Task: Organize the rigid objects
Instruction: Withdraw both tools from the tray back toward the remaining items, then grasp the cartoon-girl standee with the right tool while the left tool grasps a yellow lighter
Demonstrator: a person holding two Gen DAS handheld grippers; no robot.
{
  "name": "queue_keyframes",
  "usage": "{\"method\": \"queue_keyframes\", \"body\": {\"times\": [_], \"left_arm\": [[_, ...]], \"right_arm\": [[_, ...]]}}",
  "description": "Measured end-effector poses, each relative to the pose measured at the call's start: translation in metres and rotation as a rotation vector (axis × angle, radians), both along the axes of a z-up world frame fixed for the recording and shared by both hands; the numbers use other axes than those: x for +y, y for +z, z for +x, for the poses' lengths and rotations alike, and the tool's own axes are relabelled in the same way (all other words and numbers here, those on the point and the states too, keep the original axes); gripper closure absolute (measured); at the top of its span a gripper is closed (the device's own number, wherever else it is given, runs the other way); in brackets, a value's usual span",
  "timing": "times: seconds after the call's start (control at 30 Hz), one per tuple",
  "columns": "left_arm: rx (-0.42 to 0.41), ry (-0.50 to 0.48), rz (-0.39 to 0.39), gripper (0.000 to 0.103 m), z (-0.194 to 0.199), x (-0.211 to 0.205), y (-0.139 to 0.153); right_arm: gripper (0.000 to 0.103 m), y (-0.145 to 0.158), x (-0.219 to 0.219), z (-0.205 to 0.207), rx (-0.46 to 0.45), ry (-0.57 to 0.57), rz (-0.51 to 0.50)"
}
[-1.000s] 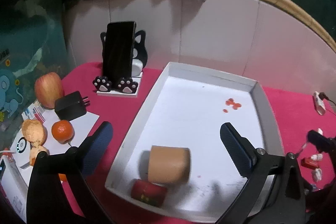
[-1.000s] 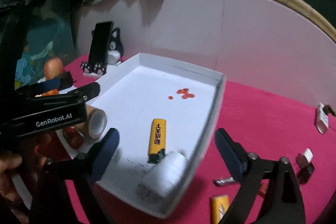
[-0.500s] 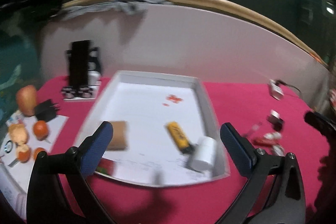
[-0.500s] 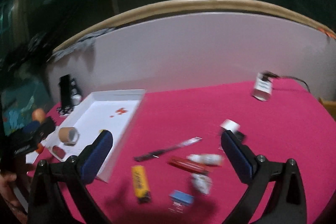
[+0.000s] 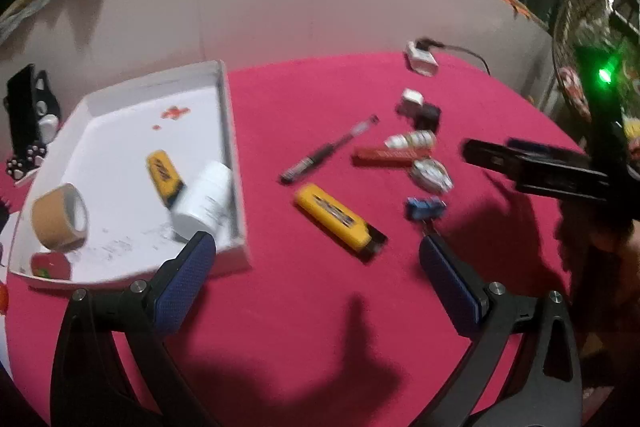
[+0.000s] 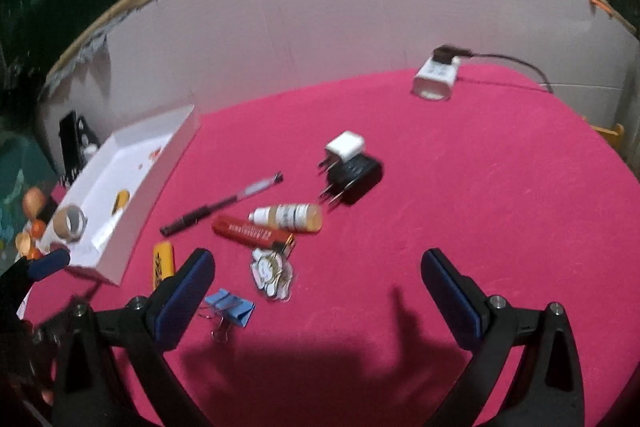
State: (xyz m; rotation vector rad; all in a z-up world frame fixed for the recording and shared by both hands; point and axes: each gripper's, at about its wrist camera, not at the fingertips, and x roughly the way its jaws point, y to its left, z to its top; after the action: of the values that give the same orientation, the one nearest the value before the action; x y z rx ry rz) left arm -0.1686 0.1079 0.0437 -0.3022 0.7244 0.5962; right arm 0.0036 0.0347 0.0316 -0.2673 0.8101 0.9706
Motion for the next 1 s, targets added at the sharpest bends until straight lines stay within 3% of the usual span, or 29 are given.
{"method": "queue_keyframes", "body": {"times": [0.07,0.1,0.17,0.4,0.5,0.57,0.8,0.87,1.0], "left_arm": [[0.002,-0.023,-0.013,0.000,0.002,-0.006,-0.004],[0.003,-0.029,-0.017,0.000,0.003,-0.006,-0.005],[0.005,-0.026,-0.023,0.000,0.006,-0.007,-0.006],[0.001,-0.001,-0.118,0.005,0.021,0.004,-0.011],[0.028,0.002,-0.125,0.005,0.034,0.006,-0.015],[0.052,-0.001,-0.135,0.005,0.044,0.008,-0.020],[0.130,0.041,-0.094,0.005,0.066,0.018,-0.036],[0.149,0.059,-0.079,0.014,0.070,0.022,-0.041],[0.156,0.065,-0.033,0.020,0.070,0.022,-0.043]], "right_arm": [[0.013,-0.005,0.007,-0.002,-0.001,0.030,-0.012],[0.031,-0.009,0.012,-0.003,0.001,0.046,-0.027],[0.050,-0.017,0.023,-0.002,0.014,0.070,-0.058],[0.058,-0.030,0.042,-0.009,0.004,0.153,-0.113],[0.072,-0.029,0.041,-0.008,-0.006,0.162,-0.120],[0.072,-0.029,0.034,-0.003,0.006,0.164,-0.113],[0.073,-0.030,0.003,0.021,0.104,0.080,-0.035],[0.073,-0.031,-0.001,0.025,0.119,0.065,-0.021],[0.073,-0.031,-0.002,0.026,0.131,0.063,-0.011]]}}
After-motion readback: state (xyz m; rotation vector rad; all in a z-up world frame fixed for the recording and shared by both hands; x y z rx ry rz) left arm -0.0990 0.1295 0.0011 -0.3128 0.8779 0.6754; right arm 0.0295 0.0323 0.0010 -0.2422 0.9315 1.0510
